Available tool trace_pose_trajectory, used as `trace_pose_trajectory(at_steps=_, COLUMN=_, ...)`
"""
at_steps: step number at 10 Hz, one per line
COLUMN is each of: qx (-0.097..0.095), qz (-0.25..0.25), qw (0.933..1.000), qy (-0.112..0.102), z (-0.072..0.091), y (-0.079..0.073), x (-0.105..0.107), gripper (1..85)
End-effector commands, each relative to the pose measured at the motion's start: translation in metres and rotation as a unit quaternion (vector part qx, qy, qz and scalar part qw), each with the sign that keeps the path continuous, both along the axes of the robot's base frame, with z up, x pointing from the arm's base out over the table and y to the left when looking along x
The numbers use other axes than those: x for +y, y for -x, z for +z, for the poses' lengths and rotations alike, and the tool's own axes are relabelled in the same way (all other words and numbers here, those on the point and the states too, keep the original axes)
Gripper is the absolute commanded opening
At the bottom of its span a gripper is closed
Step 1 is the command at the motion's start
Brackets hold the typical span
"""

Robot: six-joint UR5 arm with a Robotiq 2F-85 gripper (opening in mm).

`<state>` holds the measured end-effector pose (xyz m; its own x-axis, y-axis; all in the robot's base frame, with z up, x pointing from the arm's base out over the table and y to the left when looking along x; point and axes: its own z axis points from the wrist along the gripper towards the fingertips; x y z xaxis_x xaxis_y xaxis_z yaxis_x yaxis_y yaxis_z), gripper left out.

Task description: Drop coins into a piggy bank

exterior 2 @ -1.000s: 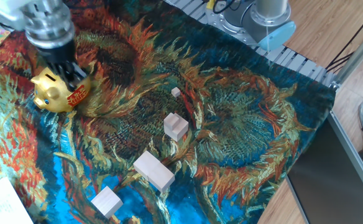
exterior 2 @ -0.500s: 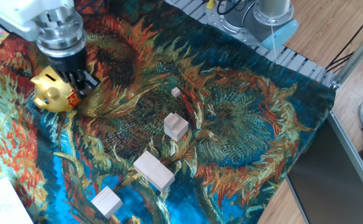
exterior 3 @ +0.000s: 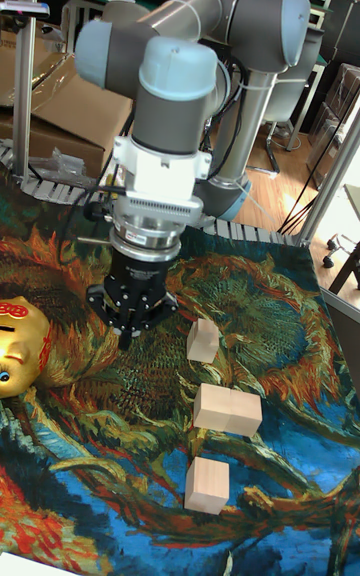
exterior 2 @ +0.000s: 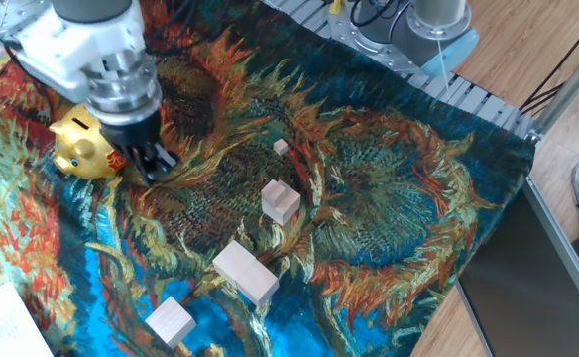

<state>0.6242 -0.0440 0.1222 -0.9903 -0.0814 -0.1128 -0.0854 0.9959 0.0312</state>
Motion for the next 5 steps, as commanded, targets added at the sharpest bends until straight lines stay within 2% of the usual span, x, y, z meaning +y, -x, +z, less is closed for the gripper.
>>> trace_pose_trajectory(at_steps=1, qx=0.001, qz=0.012, qw=0.9998, qy=-0.017, z=-0.007, y=0.000, x=0.016, gripper=1.3)
trace_pose_trajectory(at_steps=2, qx=0.006, qz=0.001, qw=0.9999, qy=-0.015, z=-0.010, y=0.000, x=0.018, gripper=1.3)
trace_pose_trajectory(at_steps=3, qx=0.010, qz=0.000, qw=0.9999, qy=-0.005, z=-0.017, y=-0.001, x=0.019, gripper=1.3)
trace_pose_trajectory(at_steps=5, qx=0.018, qz=-0.001, qw=0.9998, qy=-0.005, z=-0.016, y=0.004, x=0.017, gripper=1.3)
